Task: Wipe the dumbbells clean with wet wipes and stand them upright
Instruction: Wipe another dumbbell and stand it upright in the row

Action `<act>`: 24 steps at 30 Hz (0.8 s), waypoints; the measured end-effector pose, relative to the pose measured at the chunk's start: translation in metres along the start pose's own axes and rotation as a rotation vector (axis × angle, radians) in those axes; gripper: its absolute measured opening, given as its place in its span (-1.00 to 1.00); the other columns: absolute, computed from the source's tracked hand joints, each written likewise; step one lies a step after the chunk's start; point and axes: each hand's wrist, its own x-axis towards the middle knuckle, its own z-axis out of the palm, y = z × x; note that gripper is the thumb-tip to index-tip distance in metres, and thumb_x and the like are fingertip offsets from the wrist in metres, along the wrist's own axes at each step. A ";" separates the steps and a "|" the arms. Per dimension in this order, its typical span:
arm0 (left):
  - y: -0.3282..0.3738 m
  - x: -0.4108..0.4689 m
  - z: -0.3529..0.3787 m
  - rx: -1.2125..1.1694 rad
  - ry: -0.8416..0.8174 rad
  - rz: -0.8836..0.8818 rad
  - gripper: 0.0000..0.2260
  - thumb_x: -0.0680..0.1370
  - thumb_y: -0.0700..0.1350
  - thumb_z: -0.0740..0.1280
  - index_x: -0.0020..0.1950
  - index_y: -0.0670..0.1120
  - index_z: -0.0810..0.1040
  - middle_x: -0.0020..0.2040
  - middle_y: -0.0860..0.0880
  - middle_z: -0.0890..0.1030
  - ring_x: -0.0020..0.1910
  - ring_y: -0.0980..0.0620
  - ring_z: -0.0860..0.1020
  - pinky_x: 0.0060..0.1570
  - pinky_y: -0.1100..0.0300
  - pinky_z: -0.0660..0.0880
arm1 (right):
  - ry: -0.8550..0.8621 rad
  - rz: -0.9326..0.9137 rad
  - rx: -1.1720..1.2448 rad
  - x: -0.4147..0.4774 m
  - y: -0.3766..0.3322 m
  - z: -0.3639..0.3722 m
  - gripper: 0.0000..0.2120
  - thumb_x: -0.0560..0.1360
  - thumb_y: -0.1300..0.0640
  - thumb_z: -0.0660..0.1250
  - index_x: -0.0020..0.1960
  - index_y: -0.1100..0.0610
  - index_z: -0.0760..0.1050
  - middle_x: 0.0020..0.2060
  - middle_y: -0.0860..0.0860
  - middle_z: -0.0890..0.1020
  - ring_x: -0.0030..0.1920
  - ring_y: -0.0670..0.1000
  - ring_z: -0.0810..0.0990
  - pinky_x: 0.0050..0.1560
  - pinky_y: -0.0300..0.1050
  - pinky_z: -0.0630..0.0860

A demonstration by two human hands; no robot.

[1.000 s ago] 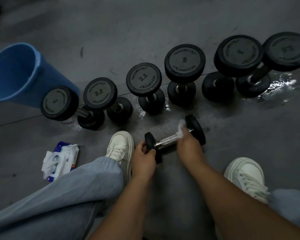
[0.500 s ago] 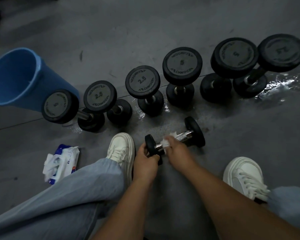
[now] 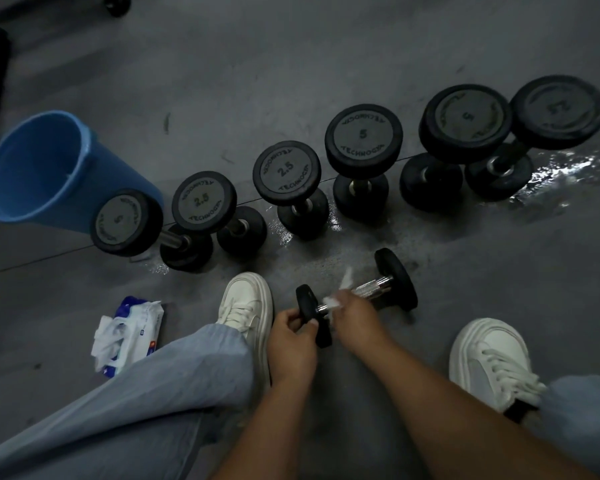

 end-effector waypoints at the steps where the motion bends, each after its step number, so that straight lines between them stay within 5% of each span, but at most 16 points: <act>1: -0.001 0.000 0.000 -0.006 -0.002 0.008 -0.81 0.50 -0.30 0.40 -0.06 0.00 0.54 -0.08 -0.05 0.71 -0.07 -0.05 0.68 -0.02 0.00 0.58 | -0.049 -0.050 -0.006 -0.005 -0.001 0.003 -0.76 0.60 0.19 0.19 0.24 0.17 0.47 -0.26 -0.08 0.52 -0.26 -0.09 0.53 -0.16 -0.22 0.49; 3: -0.001 0.001 -0.002 -0.023 -0.007 0.014 -0.81 0.51 -0.30 0.41 -0.04 -0.01 0.55 -0.06 -0.07 0.71 -0.10 -0.01 0.67 -0.03 0.02 0.58 | 0.028 -0.116 0.036 -0.005 0.000 -0.004 -0.68 0.60 0.20 0.19 0.33 0.03 0.45 -0.20 -0.11 0.57 -0.23 -0.13 0.53 -0.12 -0.26 0.46; 6: 0.001 0.003 -0.001 -0.049 0.004 0.006 -0.82 0.51 -0.29 0.42 -0.02 -0.02 0.56 -0.08 -0.03 0.71 -0.10 0.02 0.67 -0.01 0.02 0.59 | 0.201 -0.005 0.032 0.000 0.010 -0.019 -0.71 0.59 0.26 0.19 0.27 0.12 0.50 0.05 -0.02 0.61 0.03 -0.04 0.56 -0.03 -0.37 0.34; 10: 0.002 0.005 0.001 -0.037 0.017 0.010 -0.83 0.49 -0.20 0.46 -0.06 0.06 0.58 -0.10 0.07 0.71 -0.07 0.06 0.68 0.04 -0.05 0.62 | -0.063 -0.007 -0.201 -0.006 0.012 -0.002 -0.59 0.59 0.15 0.17 0.43 -0.03 0.33 0.25 0.14 0.55 0.20 0.12 0.55 0.21 -0.16 0.43; 14: 0.002 0.009 0.000 -0.023 0.008 -0.015 -0.84 0.50 -0.19 0.46 -0.11 0.07 0.59 -0.08 0.04 0.71 -0.05 0.01 0.68 0.09 -0.14 0.60 | 0.129 0.065 -0.289 0.008 0.023 -0.028 -0.46 0.56 0.21 0.17 0.51 -0.01 0.17 0.14 0.18 0.58 0.07 0.18 0.60 0.03 -0.10 0.48; 19: 0.001 0.009 0.002 -0.039 0.031 -0.044 -0.86 0.50 -0.17 0.46 -0.02 0.03 0.59 -0.07 -0.01 0.70 -0.03 -0.03 0.67 0.11 -0.14 0.59 | -0.103 -0.136 -0.384 0.002 0.016 -0.010 -0.62 0.59 0.13 0.14 0.39 -0.07 0.33 0.23 0.10 0.56 0.17 0.08 0.56 0.19 -0.15 0.45; 21: 0.000 0.009 0.001 -0.145 0.048 -0.150 -0.91 0.54 -0.05 0.43 0.00 -0.01 0.58 -0.02 -0.07 0.68 -0.04 -0.06 0.65 0.02 -0.03 0.61 | 0.055 -0.210 -0.411 0.004 0.018 -0.011 -0.70 0.63 0.03 0.10 0.34 -0.11 0.36 0.19 0.04 0.59 0.05 -0.02 0.56 0.08 -0.31 0.37; 24: 0.000 0.004 0.005 -0.403 0.003 -0.570 -0.64 0.58 0.21 0.28 0.10 -0.08 0.55 0.01 -0.12 0.63 -0.10 -0.06 0.61 -0.19 0.08 0.55 | 0.132 -0.125 -0.530 -0.009 0.030 -0.011 -0.62 0.57 -0.31 -0.01 0.26 -0.28 0.42 0.14 0.00 0.62 0.07 -0.01 0.55 0.20 -0.14 0.36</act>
